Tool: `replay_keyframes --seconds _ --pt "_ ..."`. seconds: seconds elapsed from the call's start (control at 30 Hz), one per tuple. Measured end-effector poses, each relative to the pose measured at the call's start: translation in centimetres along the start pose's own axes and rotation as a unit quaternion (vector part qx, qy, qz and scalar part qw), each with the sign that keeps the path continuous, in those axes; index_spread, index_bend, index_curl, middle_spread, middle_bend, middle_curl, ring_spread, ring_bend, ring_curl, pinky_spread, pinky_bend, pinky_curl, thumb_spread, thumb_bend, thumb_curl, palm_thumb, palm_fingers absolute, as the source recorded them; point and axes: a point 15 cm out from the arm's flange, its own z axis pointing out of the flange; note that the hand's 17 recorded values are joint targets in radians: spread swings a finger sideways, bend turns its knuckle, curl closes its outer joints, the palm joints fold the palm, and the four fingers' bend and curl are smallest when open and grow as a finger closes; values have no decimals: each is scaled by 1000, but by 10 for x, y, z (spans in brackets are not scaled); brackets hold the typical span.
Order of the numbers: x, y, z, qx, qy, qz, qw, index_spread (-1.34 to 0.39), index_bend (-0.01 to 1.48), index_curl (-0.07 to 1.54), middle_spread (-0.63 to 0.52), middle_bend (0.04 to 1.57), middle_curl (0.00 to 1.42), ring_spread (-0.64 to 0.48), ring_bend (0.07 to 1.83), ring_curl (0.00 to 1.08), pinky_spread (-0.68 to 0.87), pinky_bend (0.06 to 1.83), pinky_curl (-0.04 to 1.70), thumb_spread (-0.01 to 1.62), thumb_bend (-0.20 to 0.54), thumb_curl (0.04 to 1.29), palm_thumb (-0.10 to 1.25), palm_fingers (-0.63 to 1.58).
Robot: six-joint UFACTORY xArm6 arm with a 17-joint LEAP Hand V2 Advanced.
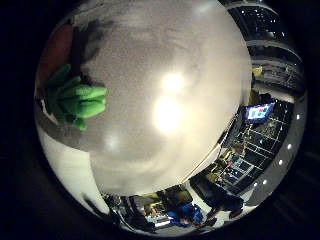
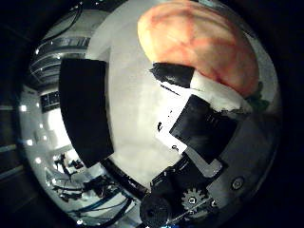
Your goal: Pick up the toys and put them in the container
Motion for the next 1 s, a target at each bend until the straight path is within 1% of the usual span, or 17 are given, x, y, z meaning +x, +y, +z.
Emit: replay_keyframes --seconds 0.03,0.1,0.13,0.17,0.27,0.33,0.5,0.73,0.87,1.0 --pt "8 1 -13 7 9 0 1000 -382 639 523 -176 906 536 -218 1077 430 -405 974 327 969 -12 379 817 1458" --pt "22 8 -32 16 20 7 1000 -365 697 552 -168 945 550 -215 1107 443 -399 1013 349 965 -15 386 829 1426" --pt "27 12 -42 20 23 12 999 -357 740 570 -163 970 559 -208 1124 451 -395 1022 356 963 -8 394 845 1454" --pt "28 20 -51 18 23 15 999 -340 804 593 -154 1011 575 -203 1157 464 -377 1065 376 961 16 414 900 1472" --pt "34 46 -71 18 23 28 999 -299 922 647 -136 1103 604 -191 1238 498 -337 1153 429 954 7 446 957 1390" --pt "37 61 -87 26 26 37 999 -278 973 669 -127 1152 617 -185 1276 515 -315 1203 461 953 -4 466 985 1345" --pt "41 98 -134 52 38 56 996 -240 1037 692 -115 1219 627 -178 1340 539 -272 1269 521 937 -13 514 1022 1280" --pt "12 158 -179 61 43 61 995 -216 1086 698 -106 1277 618 -176 1386 552 -248 1288 584 925 -17 572 1029 1240" --pt "-27 178 -191 68 41 44 996 -212 1096 694 -105 1290 611 -175 1393 552 -246 1278 605 928 -18 589 1024 1233" --pt "-78 180 -189 72 36 24 997 -209 1101 688 -104 1297 601 -174 1398 549 -245 1267 630 926 -18 606 1022 1234"
